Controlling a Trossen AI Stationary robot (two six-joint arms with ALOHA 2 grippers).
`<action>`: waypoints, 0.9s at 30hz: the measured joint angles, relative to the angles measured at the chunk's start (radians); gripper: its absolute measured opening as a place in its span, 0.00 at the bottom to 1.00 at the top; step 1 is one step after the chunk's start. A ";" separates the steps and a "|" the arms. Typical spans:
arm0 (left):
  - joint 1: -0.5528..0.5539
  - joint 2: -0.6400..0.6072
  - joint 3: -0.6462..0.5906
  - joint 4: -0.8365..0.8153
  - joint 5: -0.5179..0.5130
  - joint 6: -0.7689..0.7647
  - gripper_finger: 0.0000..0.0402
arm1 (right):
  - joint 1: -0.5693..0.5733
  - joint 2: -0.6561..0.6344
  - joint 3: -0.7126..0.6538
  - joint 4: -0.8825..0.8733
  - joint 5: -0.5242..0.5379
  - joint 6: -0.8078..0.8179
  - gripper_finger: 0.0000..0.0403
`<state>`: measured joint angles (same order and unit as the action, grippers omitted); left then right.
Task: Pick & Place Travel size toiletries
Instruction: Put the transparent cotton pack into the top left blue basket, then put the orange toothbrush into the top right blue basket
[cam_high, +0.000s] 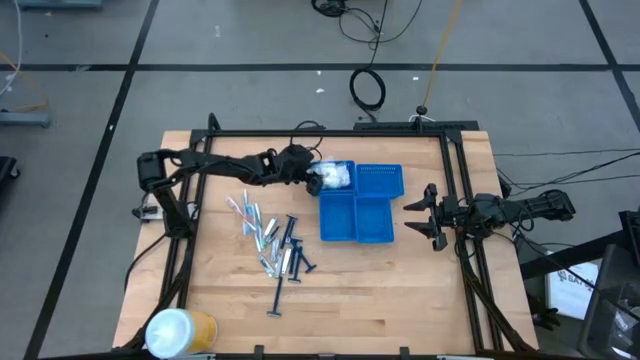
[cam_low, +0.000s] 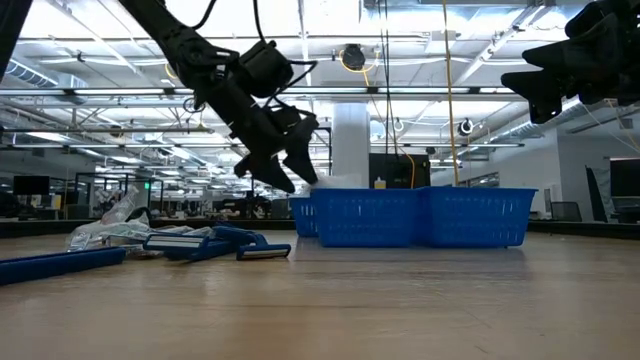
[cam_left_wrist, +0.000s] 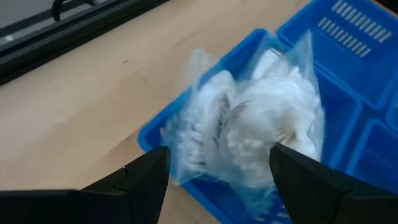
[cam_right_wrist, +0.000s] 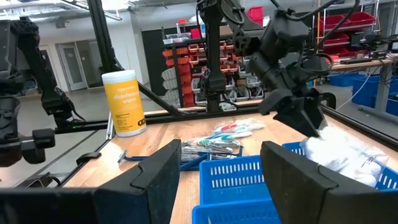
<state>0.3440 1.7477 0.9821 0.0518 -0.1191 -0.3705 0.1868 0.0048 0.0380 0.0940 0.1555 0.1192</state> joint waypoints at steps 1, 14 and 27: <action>-0.004 0.000 0.000 -0.003 0.000 0.011 0.68 | 0.000 0.000 0.000 0.000 0.000 0.000 0.52; -0.032 -0.079 0.010 -0.020 -0.020 0.074 0.67 | 0.000 0.000 0.000 0.000 0.000 0.000 0.52; -0.086 -0.388 0.011 -0.611 -0.181 -0.271 0.67 | 0.000 0.000 0.000 0.000 0.000 0.000 0.52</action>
<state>0.2580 1.3602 0.9932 -0.5595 -0.3003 -0.6415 0.1870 0.0050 0.0380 0.0937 0.1552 0.1192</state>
